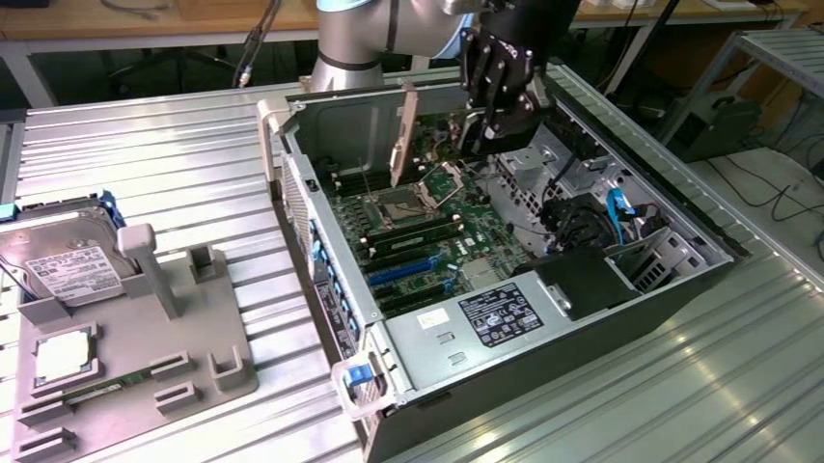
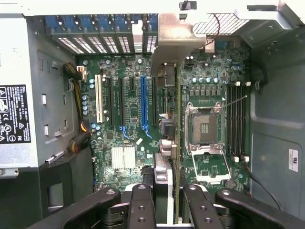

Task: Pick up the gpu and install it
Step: 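Insert the gpu into the slot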

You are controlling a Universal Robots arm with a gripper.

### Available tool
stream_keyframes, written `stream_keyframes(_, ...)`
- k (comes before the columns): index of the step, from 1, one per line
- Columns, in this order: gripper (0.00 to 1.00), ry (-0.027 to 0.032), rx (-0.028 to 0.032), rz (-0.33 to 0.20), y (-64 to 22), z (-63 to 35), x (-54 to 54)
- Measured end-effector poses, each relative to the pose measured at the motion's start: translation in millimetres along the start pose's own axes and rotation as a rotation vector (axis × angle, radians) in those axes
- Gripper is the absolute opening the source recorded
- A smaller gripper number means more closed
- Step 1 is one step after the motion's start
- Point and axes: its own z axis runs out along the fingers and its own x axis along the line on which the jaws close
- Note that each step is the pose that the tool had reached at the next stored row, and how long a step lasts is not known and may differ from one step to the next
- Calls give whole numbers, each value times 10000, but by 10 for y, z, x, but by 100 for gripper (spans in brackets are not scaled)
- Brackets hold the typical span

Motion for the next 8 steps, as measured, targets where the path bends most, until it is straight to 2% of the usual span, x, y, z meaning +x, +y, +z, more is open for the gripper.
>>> stream_keyframes(4,28,1,-7,-28,-3,72,3)
stream_keyframes(8,28,0,-19,-321,-5,152,3)
